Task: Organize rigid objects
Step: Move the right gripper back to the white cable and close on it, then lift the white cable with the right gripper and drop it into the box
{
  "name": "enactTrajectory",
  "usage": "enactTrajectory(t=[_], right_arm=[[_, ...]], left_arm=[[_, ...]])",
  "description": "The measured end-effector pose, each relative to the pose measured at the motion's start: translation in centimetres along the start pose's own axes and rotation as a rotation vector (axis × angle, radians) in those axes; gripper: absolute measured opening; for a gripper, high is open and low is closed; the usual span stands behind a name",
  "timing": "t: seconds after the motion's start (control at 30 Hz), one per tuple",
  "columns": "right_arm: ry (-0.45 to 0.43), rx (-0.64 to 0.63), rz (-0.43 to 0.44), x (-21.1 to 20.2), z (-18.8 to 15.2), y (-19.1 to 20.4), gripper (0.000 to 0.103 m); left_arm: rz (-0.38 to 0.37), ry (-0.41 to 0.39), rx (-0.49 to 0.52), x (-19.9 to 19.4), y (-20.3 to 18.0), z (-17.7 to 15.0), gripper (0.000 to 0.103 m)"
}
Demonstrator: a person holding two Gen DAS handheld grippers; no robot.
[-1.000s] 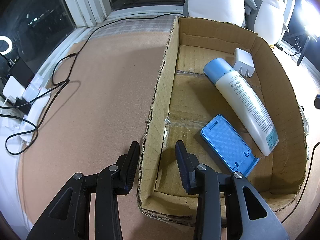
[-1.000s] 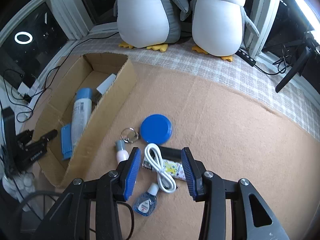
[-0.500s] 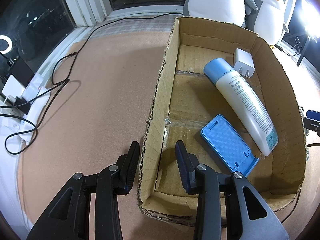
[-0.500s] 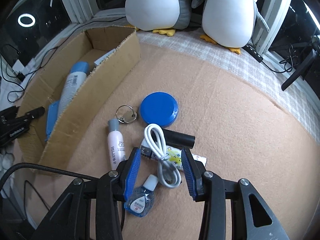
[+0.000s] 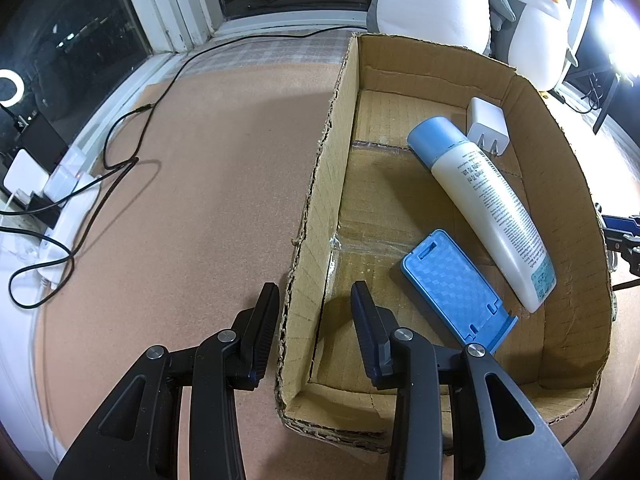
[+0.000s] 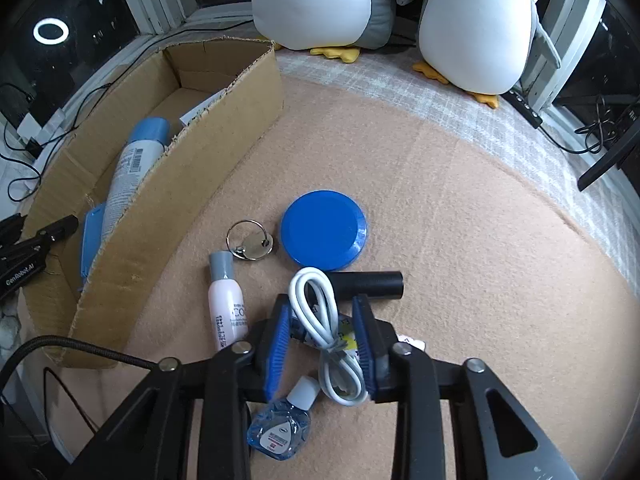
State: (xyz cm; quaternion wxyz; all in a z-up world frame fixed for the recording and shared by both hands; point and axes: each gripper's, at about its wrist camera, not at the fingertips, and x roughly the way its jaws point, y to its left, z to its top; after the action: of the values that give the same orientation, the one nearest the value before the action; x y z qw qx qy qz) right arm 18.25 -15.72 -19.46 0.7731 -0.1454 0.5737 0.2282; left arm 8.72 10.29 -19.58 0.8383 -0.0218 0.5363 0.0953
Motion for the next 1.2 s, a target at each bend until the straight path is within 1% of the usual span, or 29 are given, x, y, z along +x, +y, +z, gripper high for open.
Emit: enactTrajectory(t=[0.1, 0.27, 0.43, 0.5, 0.53, 0.87, 1.03, 1.2], right_arm=[[0.002, 0.005, 0.009, 0.0, 0.0, -0.1, 0.017], [-0.006, 0.027, 0.023, -0.1, -0.3, -0.4, 0.015], [-0.046, 0.096, 0.059, -1.2, -0.6, -1.5, 0.014], [-0.061, 0.112, 0.063, -1.9, -0.6, -1.9, 0.012], [-0.068, 0.117, 0.065, -2.2, -0.5, -2.0, 0.008], [-0.149, 0.138, 0.084, -5.2, 0.4, -1.8, 0.008], [-0.197, 0.105, 0.097, -7.1, 1.3, -0.2, 0.008], [-0.23, 0.078, 0.13, -8.5, 2.4, 1.7, 0.008]], left_arm=[[0.0, 0.0, 0.0, 0.0, 0.0, 0.0, 0.036], [0.0, 0.0, -0.001, 0.0, 0.0, 0.0, 0.036], [0.0, 0.0, 0.0, 0.0, 0.0, 0.0, 0.036], [0.001, 0.0, 0.0, 0.0, 0.0, 0.0, 0.036], [0.0, 0.0, 0.0, 0.0, 0.1, 0.0, 0.036], [0.001, 0.0, 0.0, 0.0, 0.0, 0.0, 0.036], [0.002, 0.0, -0.001, 0.0, -0.1, 0.0, 0.036], [0.002, 0.0, 0.0, 0.0, -0.1, 0.0, 0.036]])
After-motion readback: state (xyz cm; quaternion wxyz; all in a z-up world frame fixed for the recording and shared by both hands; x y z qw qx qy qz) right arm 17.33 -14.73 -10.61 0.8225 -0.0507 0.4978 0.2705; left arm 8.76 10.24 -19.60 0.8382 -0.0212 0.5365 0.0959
